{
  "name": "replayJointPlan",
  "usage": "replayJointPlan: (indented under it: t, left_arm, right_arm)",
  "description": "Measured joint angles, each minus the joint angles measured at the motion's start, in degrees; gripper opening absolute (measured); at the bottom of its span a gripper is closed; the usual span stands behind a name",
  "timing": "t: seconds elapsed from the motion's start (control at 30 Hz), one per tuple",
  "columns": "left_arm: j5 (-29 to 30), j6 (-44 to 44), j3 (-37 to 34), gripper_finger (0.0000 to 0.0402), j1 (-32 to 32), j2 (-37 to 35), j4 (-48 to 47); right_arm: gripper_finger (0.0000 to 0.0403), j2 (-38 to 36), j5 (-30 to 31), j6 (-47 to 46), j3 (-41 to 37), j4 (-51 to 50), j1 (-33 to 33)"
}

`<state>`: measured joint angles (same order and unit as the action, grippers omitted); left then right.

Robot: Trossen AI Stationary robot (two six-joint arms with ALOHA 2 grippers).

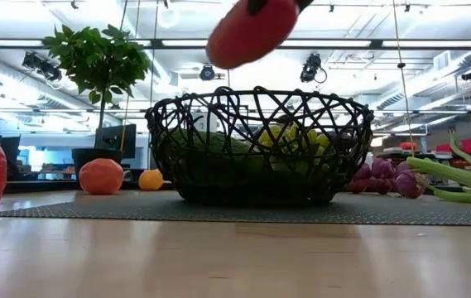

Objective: Build produce basket
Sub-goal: Put the orange mango into the black basket, then put the celery into the black basket

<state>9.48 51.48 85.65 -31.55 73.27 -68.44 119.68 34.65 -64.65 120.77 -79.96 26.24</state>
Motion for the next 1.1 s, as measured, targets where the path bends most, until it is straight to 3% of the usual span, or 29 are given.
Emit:
replayJointPlan:
  t: [0.13, 0.3, 0.57, 0.73, 1.1]
  left_arm:
    - [0.0, -4.4, 0.0, 0.0288, 1.3, -3.0, 3.1]
    - [0.2, -9.8, 0.0, 0.0288, 3.1, -5.9, 3.7]
    - [1.3, -17.7, 0.0, 0.0288, 6.8, -6.3, 9.2]
    - [1.2, -19.2, 0.0, 0.0288, 8.3, -6.2, 13.4]
    - [1.2, -19.7, 0.0, 0.0288, 10.5, -6.2, 16.2]
  right_arm:
    - [0.0236, 0.1, -2.6, -4.5, 0.0, 0.2, -3.2]
    - [0.0293, 0.1, -6.7, -5.0, 0.0, 0.3, -5.7]
    - [0.037, 0.1, -20.1, -14.4, 0.0, -4.7, -6.3]
    - [0.0367, 0.1, -27.1, -22.5, 0.0, -10.2, -3.1]
    - [0.0329, 0.1, -29.0, -46.3, -5.5, -10.1, 9.8]
